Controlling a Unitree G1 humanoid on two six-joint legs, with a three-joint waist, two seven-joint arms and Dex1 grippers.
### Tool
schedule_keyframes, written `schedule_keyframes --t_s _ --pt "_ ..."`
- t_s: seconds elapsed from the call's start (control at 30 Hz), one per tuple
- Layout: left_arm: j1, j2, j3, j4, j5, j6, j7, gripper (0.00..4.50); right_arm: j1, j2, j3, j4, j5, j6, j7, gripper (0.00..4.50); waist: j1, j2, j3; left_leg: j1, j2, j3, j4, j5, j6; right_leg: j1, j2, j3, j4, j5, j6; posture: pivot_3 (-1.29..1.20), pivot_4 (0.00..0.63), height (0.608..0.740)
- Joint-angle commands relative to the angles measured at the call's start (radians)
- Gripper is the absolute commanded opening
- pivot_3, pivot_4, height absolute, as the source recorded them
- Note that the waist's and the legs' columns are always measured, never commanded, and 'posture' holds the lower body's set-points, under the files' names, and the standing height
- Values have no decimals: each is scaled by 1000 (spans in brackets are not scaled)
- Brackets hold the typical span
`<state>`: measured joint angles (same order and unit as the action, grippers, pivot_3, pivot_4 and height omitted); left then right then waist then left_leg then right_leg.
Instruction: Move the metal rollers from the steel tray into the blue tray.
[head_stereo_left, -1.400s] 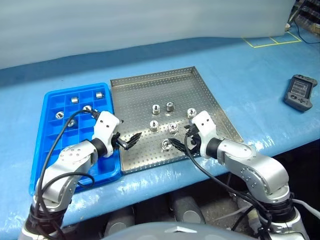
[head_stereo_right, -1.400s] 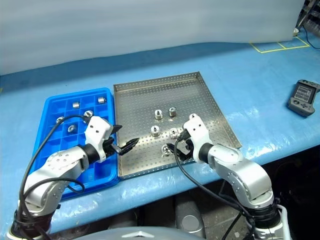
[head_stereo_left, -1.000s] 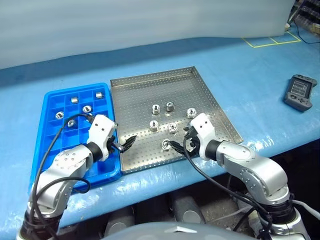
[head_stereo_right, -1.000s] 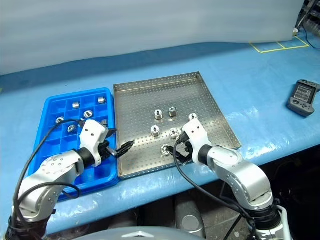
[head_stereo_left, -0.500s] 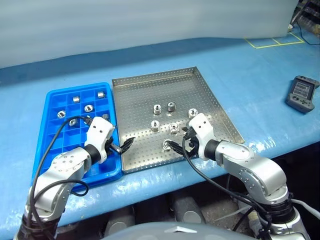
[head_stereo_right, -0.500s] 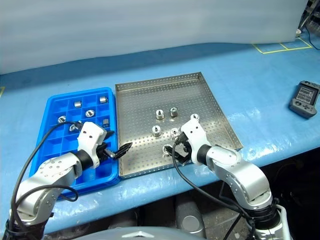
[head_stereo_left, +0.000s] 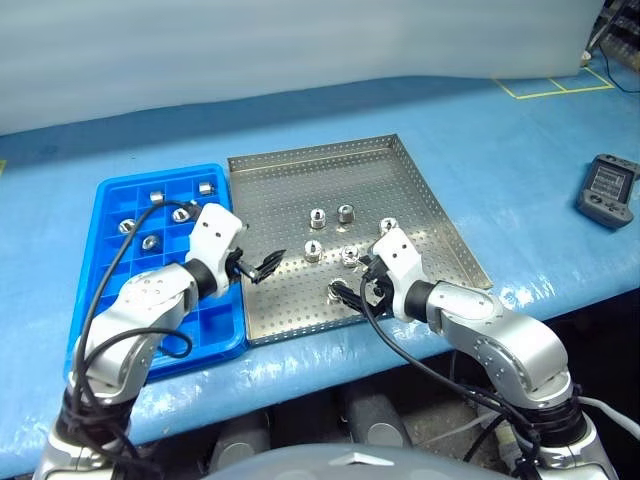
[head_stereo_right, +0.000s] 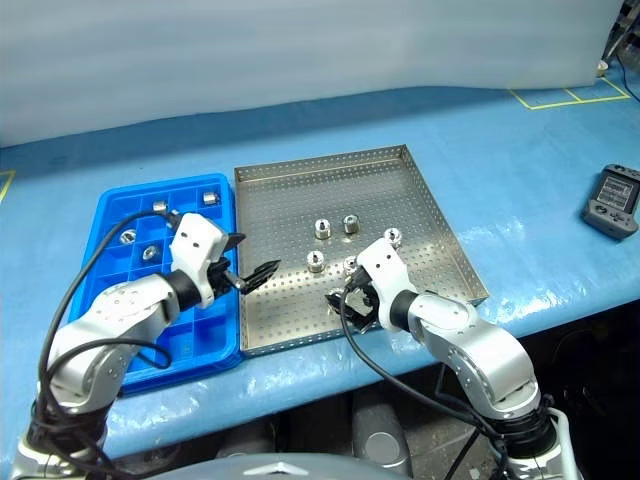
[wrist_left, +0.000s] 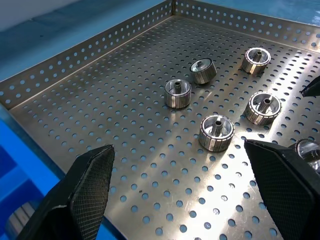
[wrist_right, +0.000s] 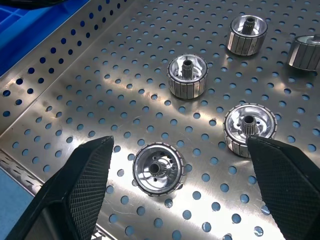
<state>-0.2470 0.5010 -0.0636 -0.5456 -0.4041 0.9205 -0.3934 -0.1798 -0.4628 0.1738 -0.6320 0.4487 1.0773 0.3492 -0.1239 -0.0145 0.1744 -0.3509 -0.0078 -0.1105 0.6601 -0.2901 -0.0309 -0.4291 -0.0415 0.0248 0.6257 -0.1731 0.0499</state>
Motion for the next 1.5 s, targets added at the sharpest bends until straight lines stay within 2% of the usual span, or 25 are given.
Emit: schedule_keyframes --t_s 0.03,0.33,0.67,0.87,0.97,1.03,1.3,1.5 --pt "-88 -19 -67 84 18 -3 -31 4500 -8 3 -10 -20 -4 -18 0 4474 -1 0 0 0 0 0 0 0 0 0 0 0 0 1 1 -181 150 740" --pt "-275 -81 -274 397 136 -86 -121 4500 25 3 -36 -48 -11 -15 -17 4474 -9 0 0 -1 0 0 0 0 1 -1 0 0 0 1 2 -227 150 740" --pt "-332 -161 -339 602 252 -135 -125 4500 41 11 -30 -63 -13 -23 -28 4474 -29 0 0 -1 0 0 0 0 1 -1 0 0 0 2 3 -257 150 740" --pt "-312 -177 -313 618 277 -114 -113 2608 42 14 -28 -65 -14 -30 -29 4500 -37 0 0 -1 0 0 1 0 1 0 0 1 0 2 4 -251 150 740" --pt "-278 -178 -285 574 268 -99 -110 1706 38 18 -20 -62 -13 -33 -26 4500 -41 1 0 -1 0 0 1 0 1 0 0 1 0 2 4 -246 150 740" --pt "-253 -172 -267 526 263 -92 -109 1701 36 19 -14 -62 -13 -34 -23 4500 -48 1 0 -1 0 0 1 0 1 0 0 1 0 2 4 -244 150 740" --pt "-81 -249 18 92 149 -112 14 1701 18 26 19 -54 -8 -36 -6 4500 -47 1 0 -2 0 -1 2 0 1 -2 0 1 1 3 5 -206 150 740" --pt "23 -255 178 -12 203 -130 179 1701 -21 33 46 -23 -8 -45 18 4500 -44 1 0 0 0 0 1 0 1 0 0 1 1 3 5 -160 150 740"
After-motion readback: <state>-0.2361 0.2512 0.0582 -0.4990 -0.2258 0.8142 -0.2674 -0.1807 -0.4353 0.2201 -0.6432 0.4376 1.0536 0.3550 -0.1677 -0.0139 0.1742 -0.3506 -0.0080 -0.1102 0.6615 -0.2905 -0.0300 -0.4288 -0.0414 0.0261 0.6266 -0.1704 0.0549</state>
